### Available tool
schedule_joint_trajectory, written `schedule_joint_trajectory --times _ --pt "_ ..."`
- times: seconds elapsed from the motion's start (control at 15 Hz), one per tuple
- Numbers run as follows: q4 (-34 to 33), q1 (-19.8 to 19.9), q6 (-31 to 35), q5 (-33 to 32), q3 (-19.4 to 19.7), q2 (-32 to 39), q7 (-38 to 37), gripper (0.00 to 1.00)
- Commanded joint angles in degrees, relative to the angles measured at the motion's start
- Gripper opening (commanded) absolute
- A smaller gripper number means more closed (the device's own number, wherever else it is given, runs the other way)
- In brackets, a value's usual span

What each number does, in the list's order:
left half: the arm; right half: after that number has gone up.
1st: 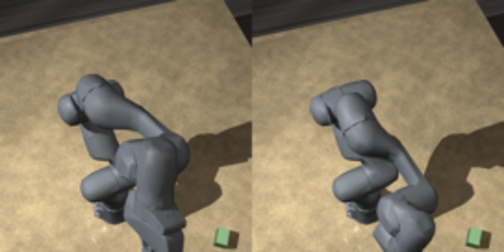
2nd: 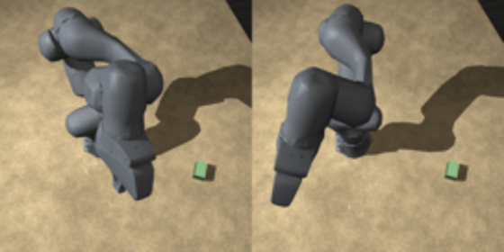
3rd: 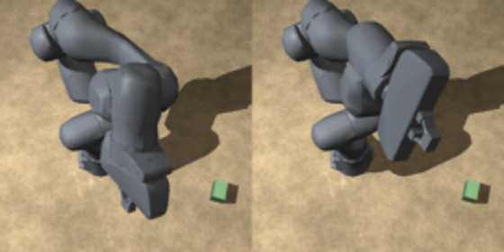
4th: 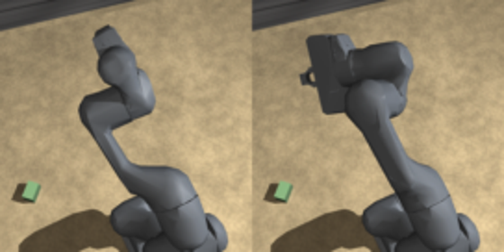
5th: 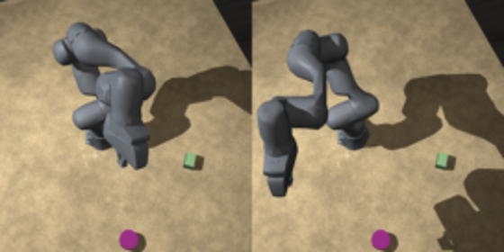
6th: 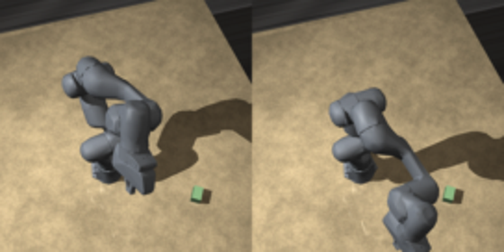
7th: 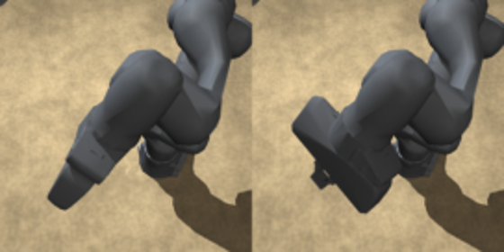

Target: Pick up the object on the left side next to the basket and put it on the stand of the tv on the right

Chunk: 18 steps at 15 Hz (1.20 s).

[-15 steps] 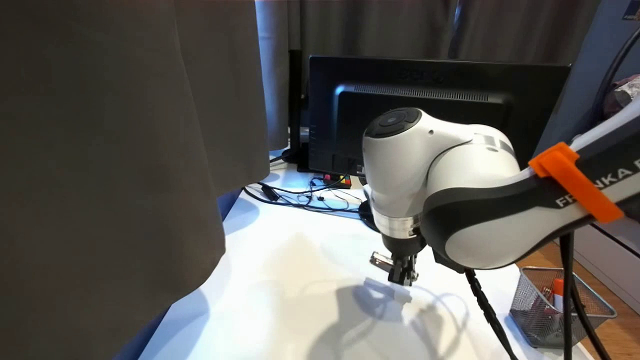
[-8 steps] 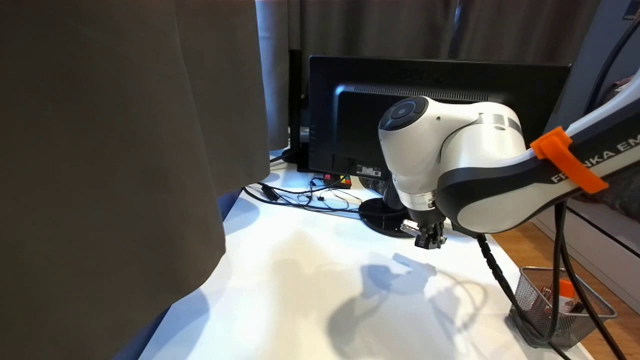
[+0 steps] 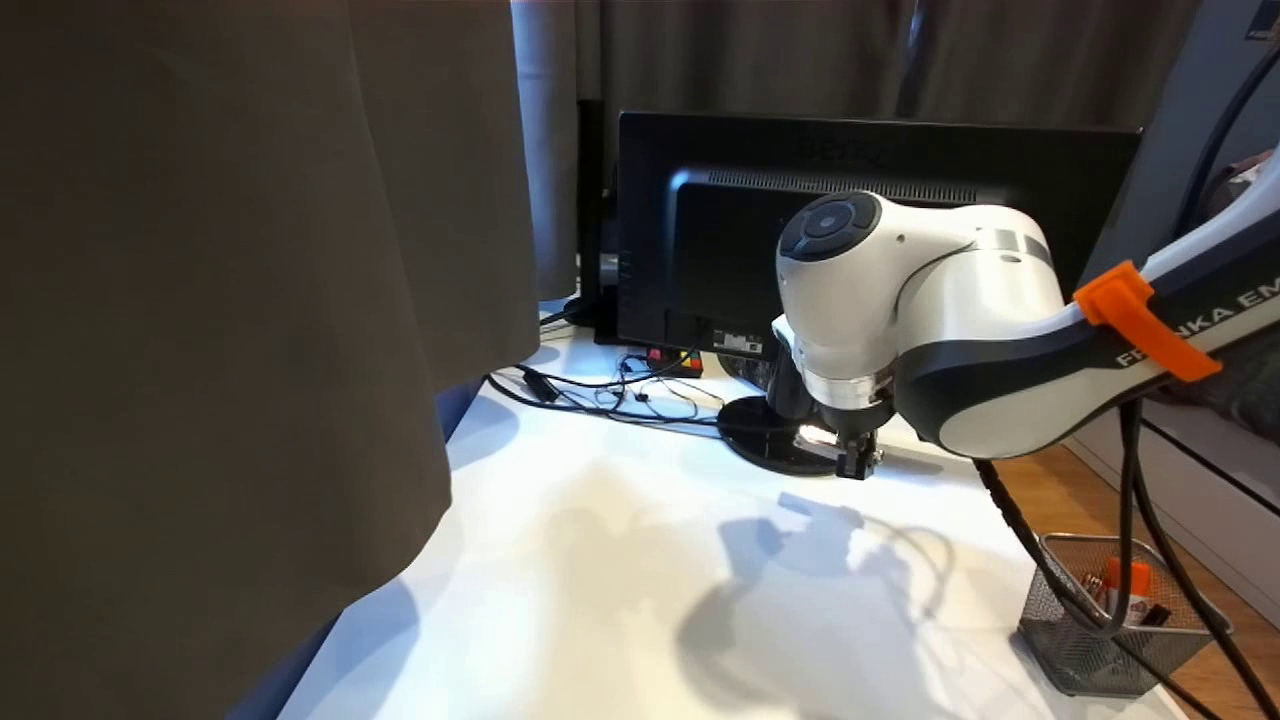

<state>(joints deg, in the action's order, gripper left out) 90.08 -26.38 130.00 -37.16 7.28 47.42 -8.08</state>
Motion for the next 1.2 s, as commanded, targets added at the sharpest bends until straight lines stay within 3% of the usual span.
schedule_joint_trajectory --times 0.0,0.2,0.4,1.13 --pt "0.36 4.56 8.66 -6.67 -1.59 -0.88 6.43 0.05" --pt "-2.13 8.78 14.98 -7.05 -4.37 1.52 14.77 0.05" --pt "-3.75 10.69 13.77 -4.46 -6.59 3.16 19.46 0.05" --pt "-15.50 1.78 -3.36 -8.09 -0.85 11.04 4.38 0.05"
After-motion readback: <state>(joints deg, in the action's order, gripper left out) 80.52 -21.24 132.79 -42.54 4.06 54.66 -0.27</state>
